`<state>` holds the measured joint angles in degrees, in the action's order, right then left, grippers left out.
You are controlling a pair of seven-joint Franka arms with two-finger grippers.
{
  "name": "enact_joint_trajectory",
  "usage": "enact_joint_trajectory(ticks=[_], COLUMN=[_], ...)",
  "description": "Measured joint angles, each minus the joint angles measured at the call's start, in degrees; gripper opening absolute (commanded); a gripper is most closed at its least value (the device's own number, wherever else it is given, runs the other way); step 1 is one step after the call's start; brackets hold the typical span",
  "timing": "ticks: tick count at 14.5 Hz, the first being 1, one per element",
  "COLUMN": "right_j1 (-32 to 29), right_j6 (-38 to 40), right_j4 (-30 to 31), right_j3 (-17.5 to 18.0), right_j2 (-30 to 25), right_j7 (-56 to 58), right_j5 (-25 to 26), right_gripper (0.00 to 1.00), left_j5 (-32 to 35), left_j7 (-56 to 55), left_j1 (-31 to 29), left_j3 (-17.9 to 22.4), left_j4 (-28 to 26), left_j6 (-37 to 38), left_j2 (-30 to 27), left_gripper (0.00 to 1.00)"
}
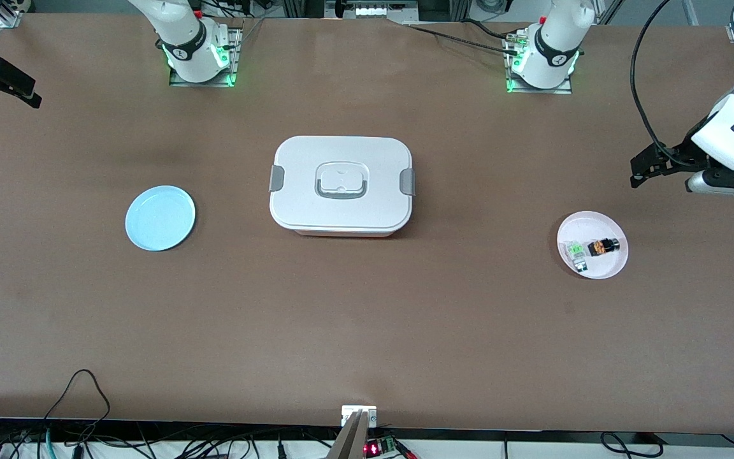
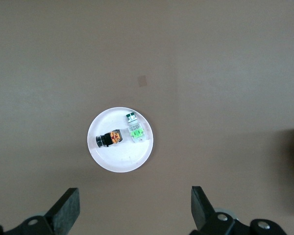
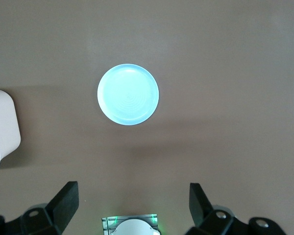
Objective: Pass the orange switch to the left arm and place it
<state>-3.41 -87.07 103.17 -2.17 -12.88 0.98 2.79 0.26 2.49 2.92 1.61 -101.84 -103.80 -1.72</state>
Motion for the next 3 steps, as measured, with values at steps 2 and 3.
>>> enact_joint_trajectory(ticks=[2,3], right_j1=[0.0,0.0], right_j6=[0.0,0.0], right_j4=[0.0,0.0], right_j3=[0.1,0.2], right_j2=[0.0,0.0], right_j7=[0.0,0.0], right_j5=[0.0,0.0], right_gripper=[1.0,1.0], left_j5=[0.0,0.0], left_j7=[0.0,0.0], left_j1=[0.0,0.0], left_j3=[0.0,0.0], left_j4=[0.0,0.0], left_j6=[0.0,0.0], left_j2=[0.0,0.0], left_gripper=[1.0,1.0])
